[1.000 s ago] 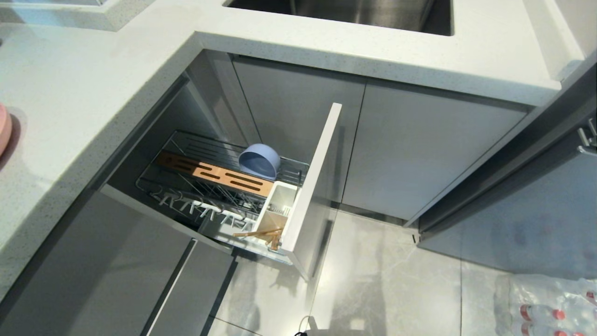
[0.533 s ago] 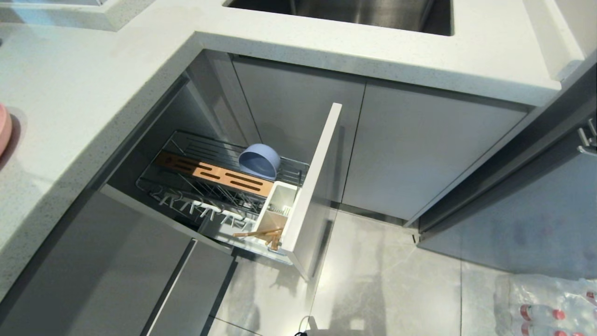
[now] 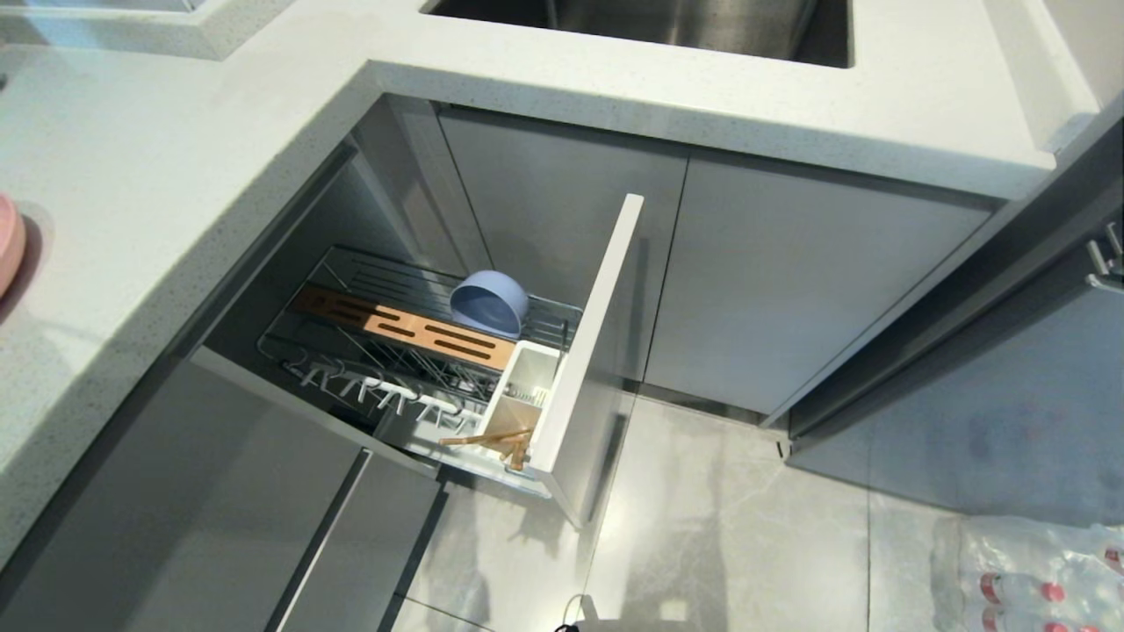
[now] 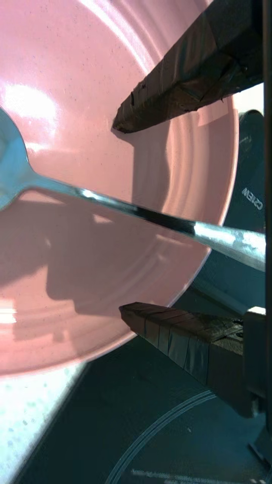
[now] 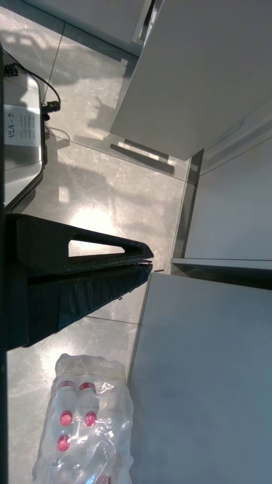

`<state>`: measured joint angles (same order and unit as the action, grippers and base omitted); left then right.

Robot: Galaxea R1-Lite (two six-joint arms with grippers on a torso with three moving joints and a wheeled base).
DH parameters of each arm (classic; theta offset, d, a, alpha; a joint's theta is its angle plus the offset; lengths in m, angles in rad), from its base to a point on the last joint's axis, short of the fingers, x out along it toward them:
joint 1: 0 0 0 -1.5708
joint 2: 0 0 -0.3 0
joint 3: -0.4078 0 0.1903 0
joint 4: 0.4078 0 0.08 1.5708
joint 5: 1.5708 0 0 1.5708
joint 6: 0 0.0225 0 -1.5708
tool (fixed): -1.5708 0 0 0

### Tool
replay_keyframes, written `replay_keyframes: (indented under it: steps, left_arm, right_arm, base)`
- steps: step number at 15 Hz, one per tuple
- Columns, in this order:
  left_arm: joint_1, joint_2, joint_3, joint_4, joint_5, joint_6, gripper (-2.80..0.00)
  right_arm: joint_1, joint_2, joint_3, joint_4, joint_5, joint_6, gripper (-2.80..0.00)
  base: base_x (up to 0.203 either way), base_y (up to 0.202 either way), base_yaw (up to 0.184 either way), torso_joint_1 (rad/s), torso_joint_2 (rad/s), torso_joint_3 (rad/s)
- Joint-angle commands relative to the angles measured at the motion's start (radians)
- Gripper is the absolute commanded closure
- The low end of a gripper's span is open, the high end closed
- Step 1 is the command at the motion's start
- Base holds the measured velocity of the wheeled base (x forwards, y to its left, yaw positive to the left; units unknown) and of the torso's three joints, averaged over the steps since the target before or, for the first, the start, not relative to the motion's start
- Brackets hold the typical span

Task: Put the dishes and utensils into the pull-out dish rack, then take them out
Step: Pick up the spoon and place it in the cupboard

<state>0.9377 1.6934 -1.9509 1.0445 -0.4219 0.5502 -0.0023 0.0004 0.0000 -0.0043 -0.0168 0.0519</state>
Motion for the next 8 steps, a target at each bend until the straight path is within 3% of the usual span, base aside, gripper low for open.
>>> replay_keyframes:
  steps: [1,8]
  left_arm:
    - [-0.004,0.012,0.001,0.008,-0.003,0.004,-2.8]
    - [-0.011,0.024,0.001,0.005,-0.007,0.004,-2.8]
  right_arm:
    - [0.0,0.001,0.0,0.0,0.0,0.0,0.0]
    - [0.001,0.0,0.0,0.0,0.0,0.0,0.0]
  base:
    - [0.0,0.0,0.0,0.0,0.0,0.0]
    - [0.0,0.0,0.0,0.0,0.0,0.0]
